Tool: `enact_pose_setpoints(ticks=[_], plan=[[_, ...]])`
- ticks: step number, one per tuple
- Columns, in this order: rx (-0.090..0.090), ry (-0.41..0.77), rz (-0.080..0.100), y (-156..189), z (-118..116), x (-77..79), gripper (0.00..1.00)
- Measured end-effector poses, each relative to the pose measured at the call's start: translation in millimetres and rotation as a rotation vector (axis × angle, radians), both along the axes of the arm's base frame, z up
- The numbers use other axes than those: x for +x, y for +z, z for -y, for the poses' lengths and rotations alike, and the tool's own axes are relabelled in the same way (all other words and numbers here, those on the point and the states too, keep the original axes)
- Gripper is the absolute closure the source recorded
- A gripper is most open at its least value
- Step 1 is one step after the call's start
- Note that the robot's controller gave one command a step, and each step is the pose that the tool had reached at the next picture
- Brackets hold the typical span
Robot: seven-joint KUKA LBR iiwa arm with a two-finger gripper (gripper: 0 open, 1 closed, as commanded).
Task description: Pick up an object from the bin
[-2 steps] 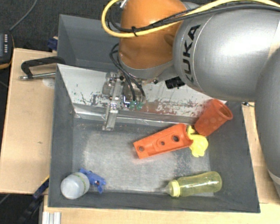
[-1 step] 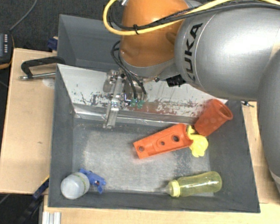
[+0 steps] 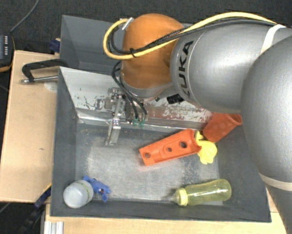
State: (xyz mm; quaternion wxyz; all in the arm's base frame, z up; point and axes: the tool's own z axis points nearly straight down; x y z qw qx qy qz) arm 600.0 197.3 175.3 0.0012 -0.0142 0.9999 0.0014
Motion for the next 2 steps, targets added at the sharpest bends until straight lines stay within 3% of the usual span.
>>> enact_pose_setpoints(ticks=[1, 2], plan=[[-0.002, -0.130, -0.007, -15.4, 38.4, -7.1, 0.00], [0.001, -0.030, 0.001, -18.9, 76.9, -25.9, 0.00]])
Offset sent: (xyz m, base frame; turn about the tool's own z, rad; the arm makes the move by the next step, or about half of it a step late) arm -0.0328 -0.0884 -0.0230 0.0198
